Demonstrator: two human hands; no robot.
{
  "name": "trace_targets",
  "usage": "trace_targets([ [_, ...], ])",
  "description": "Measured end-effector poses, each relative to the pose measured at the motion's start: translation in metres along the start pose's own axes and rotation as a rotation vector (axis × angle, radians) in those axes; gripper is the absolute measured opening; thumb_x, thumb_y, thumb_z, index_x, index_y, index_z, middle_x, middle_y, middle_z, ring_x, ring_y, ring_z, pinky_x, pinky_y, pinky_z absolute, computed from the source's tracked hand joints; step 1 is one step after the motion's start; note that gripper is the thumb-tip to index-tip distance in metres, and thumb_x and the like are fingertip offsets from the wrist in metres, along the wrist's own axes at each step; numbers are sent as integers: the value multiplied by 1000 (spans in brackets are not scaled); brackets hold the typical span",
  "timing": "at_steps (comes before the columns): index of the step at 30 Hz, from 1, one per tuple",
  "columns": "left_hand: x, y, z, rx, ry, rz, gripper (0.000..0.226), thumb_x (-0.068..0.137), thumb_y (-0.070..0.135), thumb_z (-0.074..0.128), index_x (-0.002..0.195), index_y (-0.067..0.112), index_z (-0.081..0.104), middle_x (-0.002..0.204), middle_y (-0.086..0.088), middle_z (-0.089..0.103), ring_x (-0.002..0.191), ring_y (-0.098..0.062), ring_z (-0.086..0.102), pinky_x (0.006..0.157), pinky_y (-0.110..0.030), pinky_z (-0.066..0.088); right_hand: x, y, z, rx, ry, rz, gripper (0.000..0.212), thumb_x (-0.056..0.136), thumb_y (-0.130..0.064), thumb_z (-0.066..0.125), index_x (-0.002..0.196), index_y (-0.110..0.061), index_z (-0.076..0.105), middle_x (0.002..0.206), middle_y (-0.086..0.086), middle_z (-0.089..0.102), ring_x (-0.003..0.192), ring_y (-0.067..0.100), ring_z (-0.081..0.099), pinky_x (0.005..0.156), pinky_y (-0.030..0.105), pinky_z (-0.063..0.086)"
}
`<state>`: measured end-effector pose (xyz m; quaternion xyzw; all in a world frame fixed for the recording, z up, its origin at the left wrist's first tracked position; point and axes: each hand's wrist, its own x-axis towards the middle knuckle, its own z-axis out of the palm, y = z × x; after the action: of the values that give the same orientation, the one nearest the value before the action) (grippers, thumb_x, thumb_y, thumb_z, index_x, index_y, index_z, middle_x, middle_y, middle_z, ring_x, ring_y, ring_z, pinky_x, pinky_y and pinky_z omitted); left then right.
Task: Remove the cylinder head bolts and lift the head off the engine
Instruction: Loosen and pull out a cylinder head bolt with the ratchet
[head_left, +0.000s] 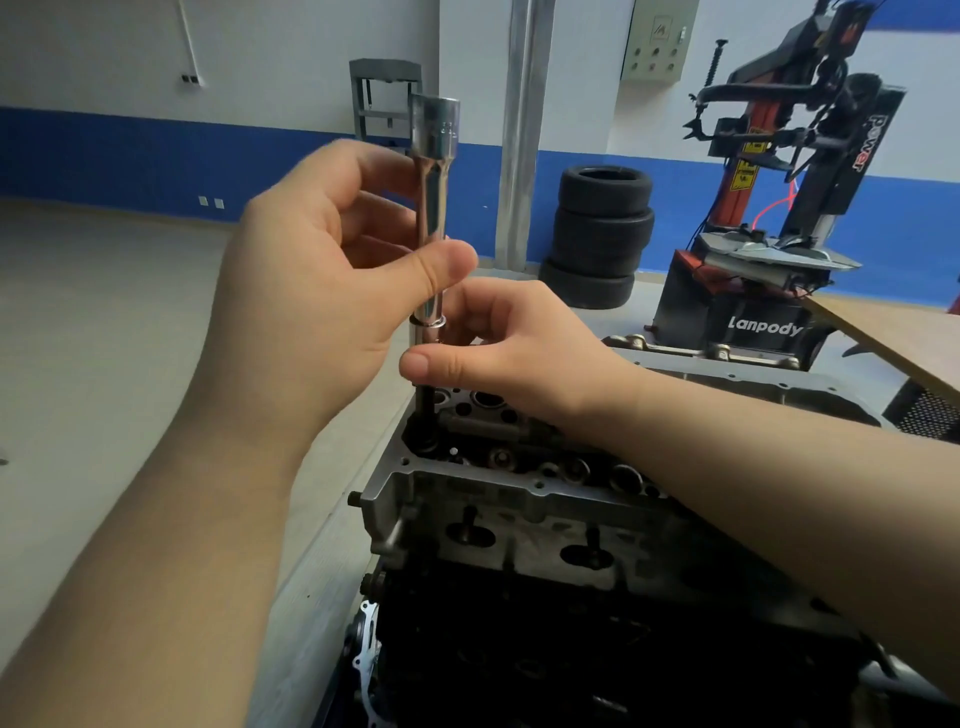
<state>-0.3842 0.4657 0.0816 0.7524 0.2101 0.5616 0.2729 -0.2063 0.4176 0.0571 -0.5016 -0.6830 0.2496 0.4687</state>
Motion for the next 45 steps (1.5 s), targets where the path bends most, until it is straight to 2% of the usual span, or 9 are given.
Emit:
trace_targets([
  [4,-1,3,2,-62,3,-19,28,90,47,81,111,46,63,101,10,77,93,-10,76,83,-36,65,0,0,0,-45,7,-3,19,86,-27,86,88,-17,70,78,-4,72,71,8,66,69,23,53],
  [9,-3,4,2,-216,-86,-61,32,105,14,57,133,27,66,106,6,80,98,-18,79,83,-35,66,-4,0,-2,39,-45,24,23,96,-22,73,114,-7,74,104,7,78,102,22,74,101,44,57],
  [12,-3,3,2,-141,-50,-23,34,103,13,66,127,36,65,104,10,80,94,-12,79,80,-30,66,-3,-1,1,91,-46,52,34,92,-21,78,121,-5,70,111,14,76,108,25,74,105,50,56],
  [16,0,1,2,-44,30,-5,37,90,31,85,112,48,61,98,15,74,93,-3,74,80,-23,62,1,0,2,34,0,36,27,84,-23,87,98,-8,70,100,22,74,91,32,73,94,58,58],
  [20,-2,3,4,-177,-22,-45,25,102,26,69,125,37,66,106,7,78,98,-12,77,85,-32,65,-2,-1,-1,36,-12,34,18,92,-21,79,104,-9,74,98,9,78,94,21,75,94,40,59],
  [25,-1,3,2,-167,-38,-58,34,103,11,69,131,31,66,105,6,80,94,-15,79,77,-31,66,-3,-3,1,90,-56,53,30,97,-17,74,124,-4,70,114,14,76,110,26,73,107,48,54],
  [31,-2,4,3,-103,33,-58,29,93,32,81,119,37,70,100,11,76,95,-7,74,82,-25,63,0,-2,1,-6,3,12,20,87,-22,85,96,-10,71,83,-2,74,77,10,70,75,26,57],
  [37,-3,7,1,-254,-76,-87,31,103,5,65,123,28,70,106,7,81,96,-17,79,80,-29,65,-3,-1,-1,111,-55,10,27,94,-16,73,118,-1,72,111,16,77,108,27,74,106,47,55],
  [45,-2,6,1,-111,14,-78,40,83,44,82,120,33,69,102,13,76,99,-7,74,85,-27,63,0,-1,0,50,1,-49,15,90,-20,82,99,-12,74,89,1,77,85,13,74,81,27,58],
])
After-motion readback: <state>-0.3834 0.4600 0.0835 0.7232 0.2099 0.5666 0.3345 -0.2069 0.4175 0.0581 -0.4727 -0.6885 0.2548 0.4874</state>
